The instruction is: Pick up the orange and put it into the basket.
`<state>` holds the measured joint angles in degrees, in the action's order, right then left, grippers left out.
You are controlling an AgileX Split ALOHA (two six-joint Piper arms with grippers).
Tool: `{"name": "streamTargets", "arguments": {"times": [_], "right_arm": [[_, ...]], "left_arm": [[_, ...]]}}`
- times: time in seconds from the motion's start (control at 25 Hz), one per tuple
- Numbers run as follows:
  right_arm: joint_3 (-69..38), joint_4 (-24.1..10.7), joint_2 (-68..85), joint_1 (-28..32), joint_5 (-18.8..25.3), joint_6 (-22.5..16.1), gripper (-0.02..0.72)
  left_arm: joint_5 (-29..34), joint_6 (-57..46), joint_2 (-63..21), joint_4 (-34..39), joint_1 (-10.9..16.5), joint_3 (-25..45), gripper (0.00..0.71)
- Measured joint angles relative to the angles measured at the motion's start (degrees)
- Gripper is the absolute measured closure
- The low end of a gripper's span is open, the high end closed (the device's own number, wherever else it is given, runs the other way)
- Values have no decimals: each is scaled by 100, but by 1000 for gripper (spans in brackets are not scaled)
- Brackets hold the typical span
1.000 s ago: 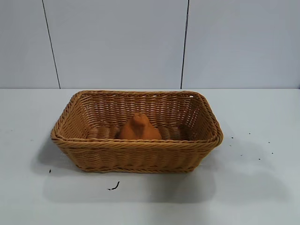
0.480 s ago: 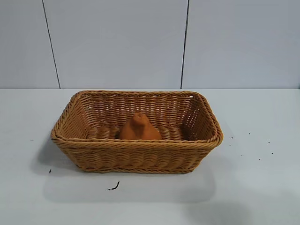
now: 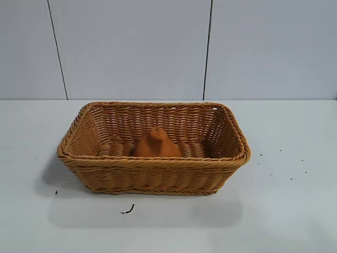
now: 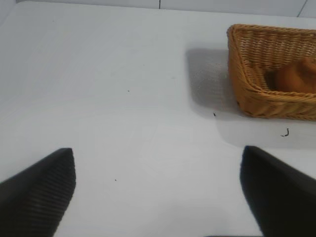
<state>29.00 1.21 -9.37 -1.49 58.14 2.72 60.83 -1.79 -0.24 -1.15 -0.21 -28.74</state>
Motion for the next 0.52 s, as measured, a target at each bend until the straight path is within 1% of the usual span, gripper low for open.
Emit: {"name": "streamTargets", "arguments": {"times": [0.16, 0.52], "right_arm": [[-6, -64, 931, 0, 6, 0, 8], [-13, -84, 956, 0, 31, 0, 8]], "left_arm": [[0, 0, 0, 0, 0, 0, 60], [0, 0, 0, 0, 0, 0, 60]]}}
